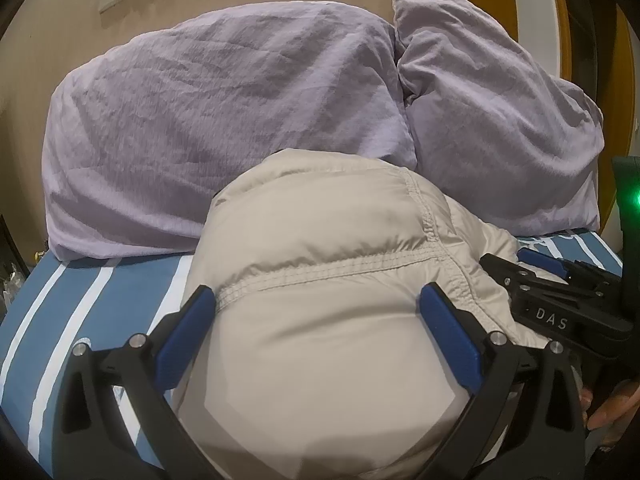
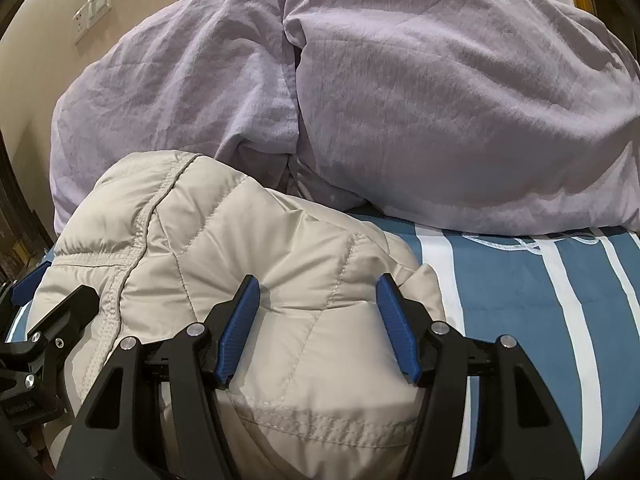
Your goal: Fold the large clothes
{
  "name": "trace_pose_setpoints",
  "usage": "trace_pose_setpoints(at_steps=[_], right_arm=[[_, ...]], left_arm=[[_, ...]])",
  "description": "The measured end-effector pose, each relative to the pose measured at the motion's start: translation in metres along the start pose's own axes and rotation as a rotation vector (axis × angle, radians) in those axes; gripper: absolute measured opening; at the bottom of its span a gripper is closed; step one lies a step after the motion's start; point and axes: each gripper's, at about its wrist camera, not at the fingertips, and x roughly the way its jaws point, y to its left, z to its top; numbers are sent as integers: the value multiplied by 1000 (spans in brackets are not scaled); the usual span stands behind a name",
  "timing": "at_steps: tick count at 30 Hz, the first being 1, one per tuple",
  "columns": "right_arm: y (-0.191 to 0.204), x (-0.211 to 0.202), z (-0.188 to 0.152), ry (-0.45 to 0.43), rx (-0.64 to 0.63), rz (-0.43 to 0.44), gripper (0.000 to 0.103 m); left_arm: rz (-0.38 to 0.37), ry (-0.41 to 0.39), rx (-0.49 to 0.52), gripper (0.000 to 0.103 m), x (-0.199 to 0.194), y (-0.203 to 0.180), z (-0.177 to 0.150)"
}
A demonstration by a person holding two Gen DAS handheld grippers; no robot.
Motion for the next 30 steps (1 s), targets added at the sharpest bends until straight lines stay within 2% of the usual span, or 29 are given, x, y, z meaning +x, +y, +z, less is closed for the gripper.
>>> trace_pose_setpoints(at_steps=[15, 30], right_arm=[[0, 2, 1, -7, -4, -5, 62], [-1, -1, 0, -32, -14, -23, 67]], left_arm=[[10, -15, 9, 101, 0, -1, -2], [10, -28, 9, 101, -2, 0, -3]])
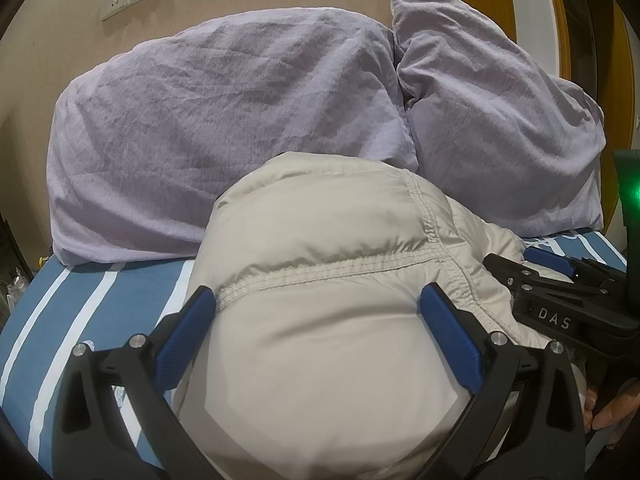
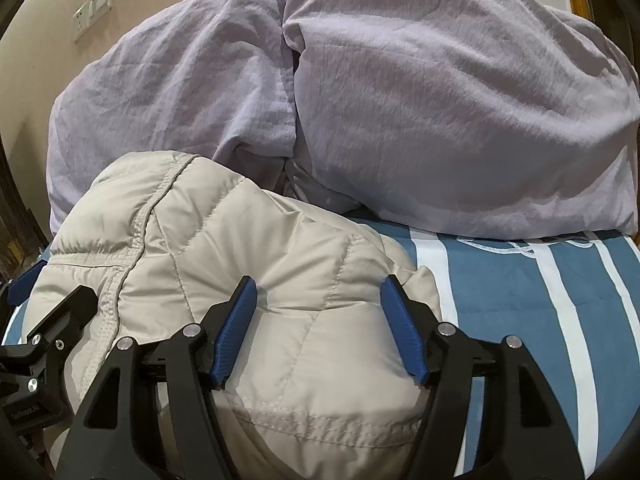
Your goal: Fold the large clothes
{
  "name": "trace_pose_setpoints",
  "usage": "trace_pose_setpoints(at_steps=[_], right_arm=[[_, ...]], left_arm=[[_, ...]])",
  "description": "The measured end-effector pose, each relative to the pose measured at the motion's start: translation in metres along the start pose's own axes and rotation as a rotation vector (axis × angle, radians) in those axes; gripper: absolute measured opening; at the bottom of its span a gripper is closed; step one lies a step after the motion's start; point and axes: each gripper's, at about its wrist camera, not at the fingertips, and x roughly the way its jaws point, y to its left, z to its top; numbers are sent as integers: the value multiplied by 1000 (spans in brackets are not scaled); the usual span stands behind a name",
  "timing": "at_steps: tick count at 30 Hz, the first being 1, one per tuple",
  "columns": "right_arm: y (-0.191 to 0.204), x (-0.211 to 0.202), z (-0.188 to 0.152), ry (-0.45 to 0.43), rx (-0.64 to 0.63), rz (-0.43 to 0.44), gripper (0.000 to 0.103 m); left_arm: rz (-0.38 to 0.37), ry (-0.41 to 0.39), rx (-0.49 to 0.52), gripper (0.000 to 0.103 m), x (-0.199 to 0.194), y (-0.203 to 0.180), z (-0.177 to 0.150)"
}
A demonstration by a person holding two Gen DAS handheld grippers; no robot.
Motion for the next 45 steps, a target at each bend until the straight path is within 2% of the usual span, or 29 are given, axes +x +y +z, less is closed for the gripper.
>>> trace_pose_setpoints(at_steps=[6, 8, 11, 13, 19, 24, 30, 39, 45], right_arm=[[-2, -7, 0, -12, 9, -8, 72], [-5, -18, -3, -2, 23, -13, 78], [-7, -45, -12, 5, 35, -6, 86], [-6, -65, -22, 17, 32, -4, 87], [-3, -123, -55, 73, 36, -5, 98], [2, -162, -87, 139, 57, 18, 101], [17, -211, -117, 146, 36, 70, 102], [39, -245, -133, 163, 10, 74, 102], [42, -254, -135, 168, 21, 77, 102]], left_arm=[[4, -9, -6, 101, -6, 1, -1], [2, 2, -10, 101, -13, 2, -2], [-20, 20, -44, 101, -34, 9, -11], [-28, 37, -52, 101, -50, 12, -17], [-11, 70, -66, 101, -108, 19, -36], [-32, 108, -101, 101, -150, 26, -58], [-42, 144, -111, 101, -194, 29, -87], [-129, 235, -182, 101, -233, 40, -106], [-144, 243, -173, 101, -246, 34, -113]])
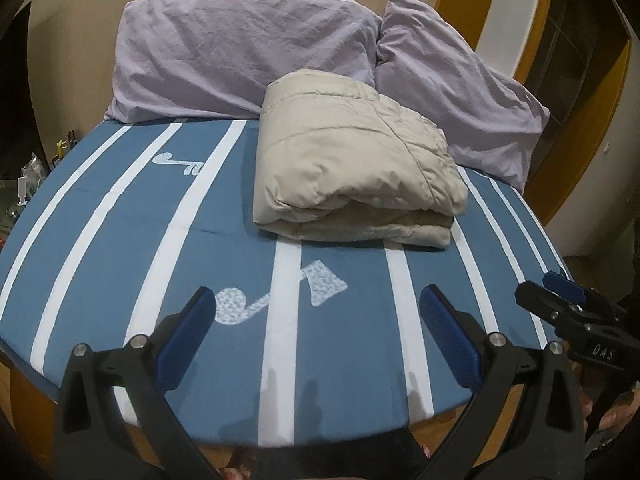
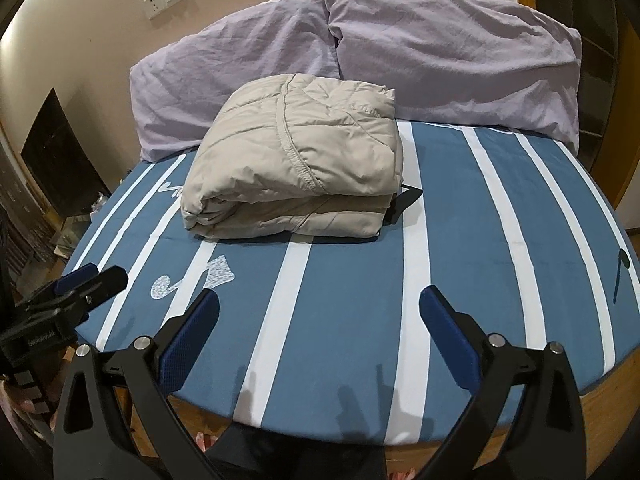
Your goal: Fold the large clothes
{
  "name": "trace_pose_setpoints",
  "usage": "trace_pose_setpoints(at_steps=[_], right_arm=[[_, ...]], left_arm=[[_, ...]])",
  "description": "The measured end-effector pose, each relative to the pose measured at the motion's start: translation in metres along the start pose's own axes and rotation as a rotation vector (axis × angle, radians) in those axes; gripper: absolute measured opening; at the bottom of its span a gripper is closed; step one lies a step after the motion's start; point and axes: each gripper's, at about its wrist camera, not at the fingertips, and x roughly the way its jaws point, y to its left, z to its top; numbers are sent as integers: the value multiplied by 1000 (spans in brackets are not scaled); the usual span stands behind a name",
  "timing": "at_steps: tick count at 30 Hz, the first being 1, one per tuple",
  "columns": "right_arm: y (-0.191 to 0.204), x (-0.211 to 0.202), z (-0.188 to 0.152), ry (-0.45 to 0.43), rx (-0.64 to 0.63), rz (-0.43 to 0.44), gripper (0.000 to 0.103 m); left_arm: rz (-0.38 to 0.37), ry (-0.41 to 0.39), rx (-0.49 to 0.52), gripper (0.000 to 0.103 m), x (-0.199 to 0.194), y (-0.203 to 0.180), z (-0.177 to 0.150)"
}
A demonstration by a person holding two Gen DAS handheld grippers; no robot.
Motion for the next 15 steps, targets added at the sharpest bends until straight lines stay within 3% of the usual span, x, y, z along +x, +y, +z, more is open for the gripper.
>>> trace_pose_setpoints(at_steps=[15], right_arm=[[5, -12, -6, 0, -2, 13, 102]], left_arm=[[-30, 13, 21, 101, -8, -11, -5]])
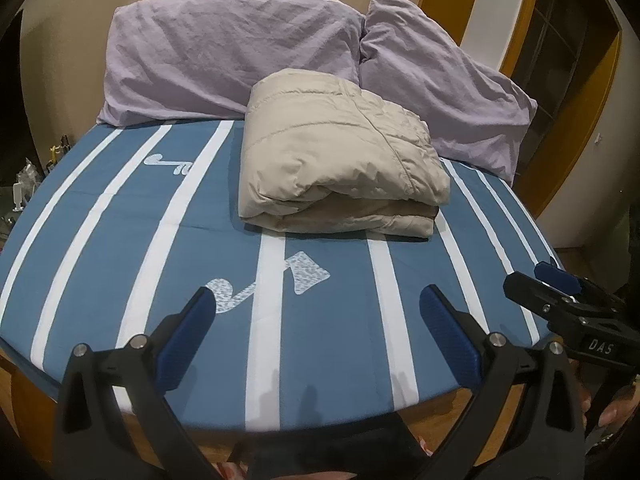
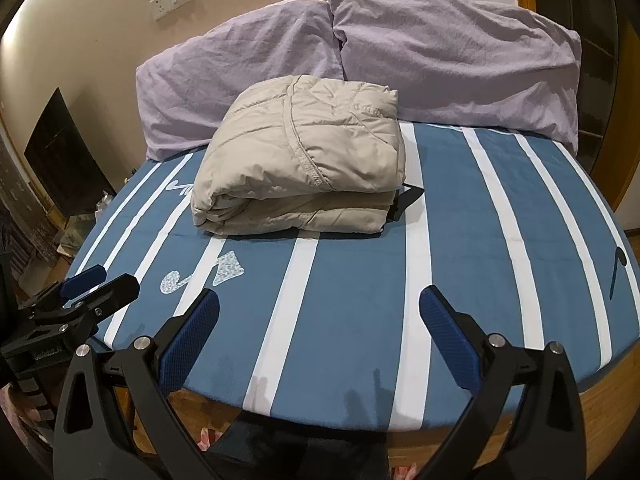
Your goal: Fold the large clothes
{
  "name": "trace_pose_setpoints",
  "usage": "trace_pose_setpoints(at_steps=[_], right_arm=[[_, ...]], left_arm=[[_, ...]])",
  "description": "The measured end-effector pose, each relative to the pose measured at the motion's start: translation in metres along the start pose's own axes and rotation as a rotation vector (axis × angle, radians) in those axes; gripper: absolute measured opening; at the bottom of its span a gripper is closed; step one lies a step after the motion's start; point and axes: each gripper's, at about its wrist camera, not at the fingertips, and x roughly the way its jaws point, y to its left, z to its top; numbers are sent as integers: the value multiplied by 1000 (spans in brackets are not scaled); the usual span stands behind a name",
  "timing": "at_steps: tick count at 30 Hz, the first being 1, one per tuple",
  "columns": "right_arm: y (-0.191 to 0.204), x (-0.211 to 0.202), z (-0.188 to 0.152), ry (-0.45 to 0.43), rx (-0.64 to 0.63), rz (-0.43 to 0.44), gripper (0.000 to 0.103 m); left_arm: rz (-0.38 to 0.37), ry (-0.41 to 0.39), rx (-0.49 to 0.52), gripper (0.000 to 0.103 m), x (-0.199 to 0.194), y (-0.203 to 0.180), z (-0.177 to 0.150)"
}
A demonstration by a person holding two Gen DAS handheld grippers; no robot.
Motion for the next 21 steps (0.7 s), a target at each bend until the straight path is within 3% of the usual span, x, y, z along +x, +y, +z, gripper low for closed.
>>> trace_pose_setpoints(at_steps=[21], right_arm=[[1, -3, 3, 12, 13, 42, 102]], left_arm=[[-39, 9, -15, 101, 2, -3, 2]])
